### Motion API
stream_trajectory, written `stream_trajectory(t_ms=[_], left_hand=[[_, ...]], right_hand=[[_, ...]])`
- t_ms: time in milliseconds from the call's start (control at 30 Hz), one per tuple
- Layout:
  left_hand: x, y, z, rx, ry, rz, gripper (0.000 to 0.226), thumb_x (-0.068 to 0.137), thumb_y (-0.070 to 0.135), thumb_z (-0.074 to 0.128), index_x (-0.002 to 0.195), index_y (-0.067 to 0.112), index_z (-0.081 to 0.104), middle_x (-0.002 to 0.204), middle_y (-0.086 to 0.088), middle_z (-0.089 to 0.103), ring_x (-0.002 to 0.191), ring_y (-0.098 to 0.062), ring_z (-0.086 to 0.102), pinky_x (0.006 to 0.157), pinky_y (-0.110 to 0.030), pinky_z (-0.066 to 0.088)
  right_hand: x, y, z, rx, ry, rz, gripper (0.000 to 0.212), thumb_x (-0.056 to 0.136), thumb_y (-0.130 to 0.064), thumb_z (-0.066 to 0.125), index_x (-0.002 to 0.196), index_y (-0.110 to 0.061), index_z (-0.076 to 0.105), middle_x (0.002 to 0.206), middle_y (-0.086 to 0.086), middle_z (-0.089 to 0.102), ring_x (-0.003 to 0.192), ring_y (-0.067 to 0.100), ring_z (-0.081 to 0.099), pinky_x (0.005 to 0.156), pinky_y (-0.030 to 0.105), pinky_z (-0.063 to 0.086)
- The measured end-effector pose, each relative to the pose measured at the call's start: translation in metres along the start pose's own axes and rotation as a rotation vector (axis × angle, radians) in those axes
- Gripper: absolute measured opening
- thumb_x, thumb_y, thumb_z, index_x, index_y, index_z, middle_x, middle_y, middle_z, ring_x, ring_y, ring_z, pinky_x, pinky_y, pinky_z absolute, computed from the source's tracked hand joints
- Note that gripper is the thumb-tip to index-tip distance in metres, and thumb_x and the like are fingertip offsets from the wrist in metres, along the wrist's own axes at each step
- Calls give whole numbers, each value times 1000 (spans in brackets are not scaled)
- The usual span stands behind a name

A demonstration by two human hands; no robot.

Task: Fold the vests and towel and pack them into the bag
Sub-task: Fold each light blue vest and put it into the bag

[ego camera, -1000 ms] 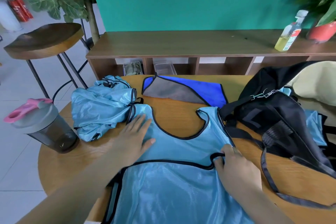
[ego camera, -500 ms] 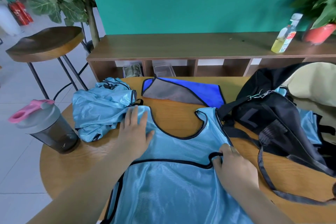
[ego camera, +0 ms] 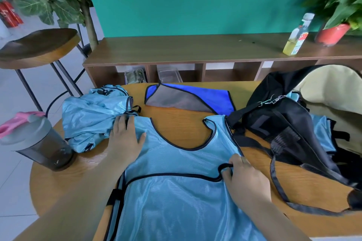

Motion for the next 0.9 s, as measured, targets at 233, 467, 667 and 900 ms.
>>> stream_trajectory(t_ms=[233, 467, 667, 900], left_hand=[[-48, 152, -31, -187, 149, 478, 53, 100, 25, 57, 152, 20, 47, 161, -2, 36, 151, -25, 30, 123, -49, 34], [-53, 270, 26, -10, -100, 764, 67, 108, 57, 36, 163, 22, 23, 157, -5, 39, 146, -29, 35, 123, -46, 29], [-19, 248, 26, 250, -1, 467, 60, 106, 59, 30, 131, 14, 62, 119, -10, 53, 113, -34, 46, 112, -51, 33], [-29, 290, 17, 72, 160, 701, 19, 94, 29, 63, 101, 11, 66, 105, -8, 56, 104, -31, 53, 101, -43, 44]], right_hand=[[0, 0, -1, 20, 1, 3, 10, 103, -42, 44, 106, -32, 43, 91, -10, 52, 68, 8, 52, 50, 29, 41], [0, -2, -4, -37, -14, -8, 16, 104, -44, 40, 109, -30, 43, 98, -11, 52, 72, 14, 50, 49, 27, 32], [-1, -3, -4, -11, -25, -28, 14, 105, -43, 38, 108, -30, 41, 101, -11, 53, 76, 13, 52, 54, 29, 39], [1, -1, -1, 24, -21, -49, 17, 105, -44, 38, 111, -29, 43, 107, -10, 53, 88, 14, 57, 61, 30, 44]])
Point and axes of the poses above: each hand's wrist, its own x-axis towards the middle knuckle, its own z-axis out of the palm, y = z × x, the point moved 7 cm from there along x, towards the middle knuckle
